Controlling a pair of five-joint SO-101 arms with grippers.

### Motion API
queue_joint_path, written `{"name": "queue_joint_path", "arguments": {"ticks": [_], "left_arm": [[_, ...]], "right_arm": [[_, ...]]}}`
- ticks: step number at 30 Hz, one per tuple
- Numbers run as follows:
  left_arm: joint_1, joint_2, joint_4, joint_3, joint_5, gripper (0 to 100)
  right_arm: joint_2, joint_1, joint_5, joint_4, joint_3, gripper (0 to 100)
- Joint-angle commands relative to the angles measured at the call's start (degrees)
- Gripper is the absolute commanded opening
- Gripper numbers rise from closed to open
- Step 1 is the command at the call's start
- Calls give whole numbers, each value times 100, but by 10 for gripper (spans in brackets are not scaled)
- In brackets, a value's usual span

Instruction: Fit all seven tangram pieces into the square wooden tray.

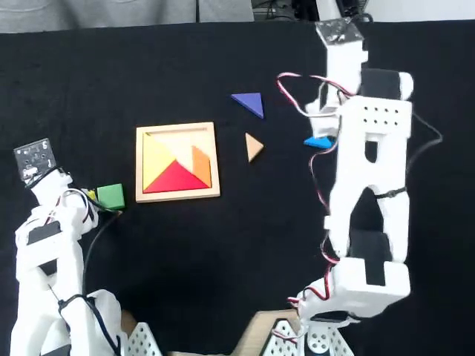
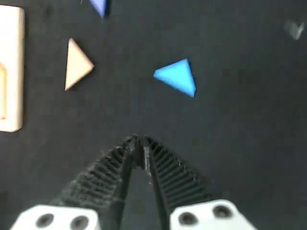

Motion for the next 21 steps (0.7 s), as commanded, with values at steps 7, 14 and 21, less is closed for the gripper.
{"name": "queue_joint_path", "arguments": {"ticks": [7,14,21], "left_arm": [[40,-141,-105,-57,-44,177],[40,-141,-123,-57,-44,177],[40,-141,-114,-57,-44,177]], "right_arm": [[1552,-1240,387,-2787,-119,158],[3073,-1512,809,-4149,-725,89],[3398,-1486,949,-4123,-1095,28]]}}
